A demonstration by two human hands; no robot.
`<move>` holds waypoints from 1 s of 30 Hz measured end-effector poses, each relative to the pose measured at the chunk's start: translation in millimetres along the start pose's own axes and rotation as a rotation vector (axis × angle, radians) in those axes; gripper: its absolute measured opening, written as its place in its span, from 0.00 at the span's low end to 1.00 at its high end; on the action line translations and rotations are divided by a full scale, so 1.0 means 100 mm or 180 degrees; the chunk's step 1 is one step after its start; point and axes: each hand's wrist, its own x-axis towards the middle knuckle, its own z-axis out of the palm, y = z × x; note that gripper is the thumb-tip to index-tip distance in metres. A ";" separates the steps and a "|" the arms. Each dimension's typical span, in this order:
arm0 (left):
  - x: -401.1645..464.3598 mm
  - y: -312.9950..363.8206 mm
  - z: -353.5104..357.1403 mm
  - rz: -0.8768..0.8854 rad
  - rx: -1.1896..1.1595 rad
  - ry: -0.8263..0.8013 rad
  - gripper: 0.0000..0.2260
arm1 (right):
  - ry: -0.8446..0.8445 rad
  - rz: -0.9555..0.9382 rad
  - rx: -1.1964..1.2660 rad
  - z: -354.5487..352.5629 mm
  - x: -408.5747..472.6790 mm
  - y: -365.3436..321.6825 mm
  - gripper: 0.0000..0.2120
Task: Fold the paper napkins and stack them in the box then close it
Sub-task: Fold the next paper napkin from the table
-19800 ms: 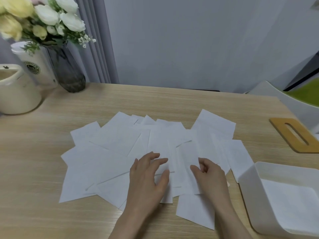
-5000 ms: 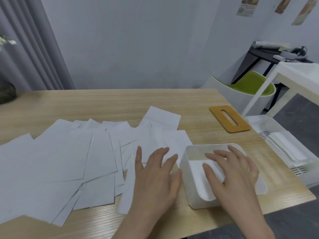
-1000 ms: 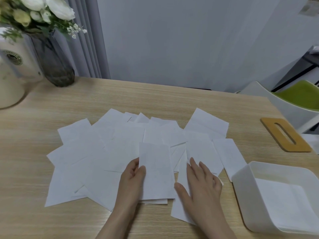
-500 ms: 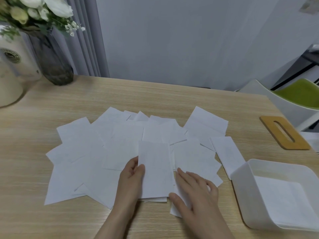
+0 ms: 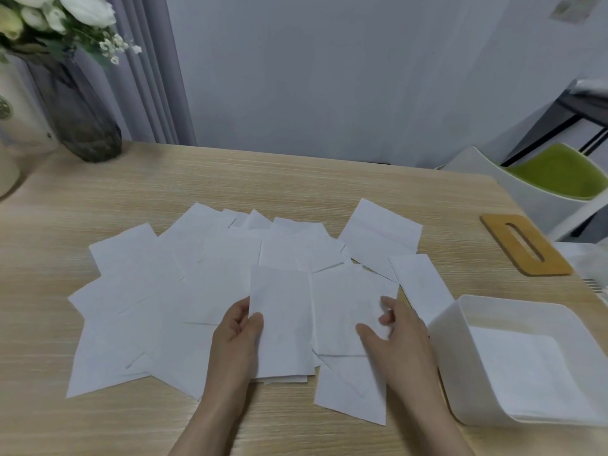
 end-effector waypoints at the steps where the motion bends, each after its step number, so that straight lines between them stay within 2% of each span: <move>1: 0.00 0.00 0.00 -0.0012 -0.0017 -0.0007 0.12 | -0.0090 0.0087 0.0117 0.00 0.01 0.00 0.27; 5: 0.01 0.00 0.00 -0.0007 -0.0049 -0.0011 0.12 | -0.0224 0.0328 0.0379 0.01 0.06 -0.02 0.23; 11: -0.01 0.01 0.01 0.0042 -0.0177 0.0044 0.13 | -0.0258 0.0384 0.0537 0.00 0.11 -0.04 0.13; 15: -0.04 0.04 -0.01 0.0161 -0.0218 0.0118 0.13 | -0.0118 0.0248 0.0551 0.02 0.12 -0.01 0.12; 21: 0.02 0.04 -0.06 0.0180 -0.0154 0.0313 0.13 | 0.0261 -0.0273 0.0288 0.11 0.06 -0.02 0.14; 26: 0.03 0.02 -0.05 0.0158 -0.0020 0.0268 0.13 | 0.0269 -0.0489 0.0069 0.19 0.03 0.00 0.18; 28: 0.04 0.02 -0.06 0.0141 -0.0006 0.0230 0.13 | 0.0270 -0.0471 0.0125 0.20 0.04 0.00 0.16; 30: 0.03 0.02 -0.06 0.0114 0.0012 0.0202 0.13 | 0.0308 -0.0417 0.0277 0.21 0.04 0.00 0.09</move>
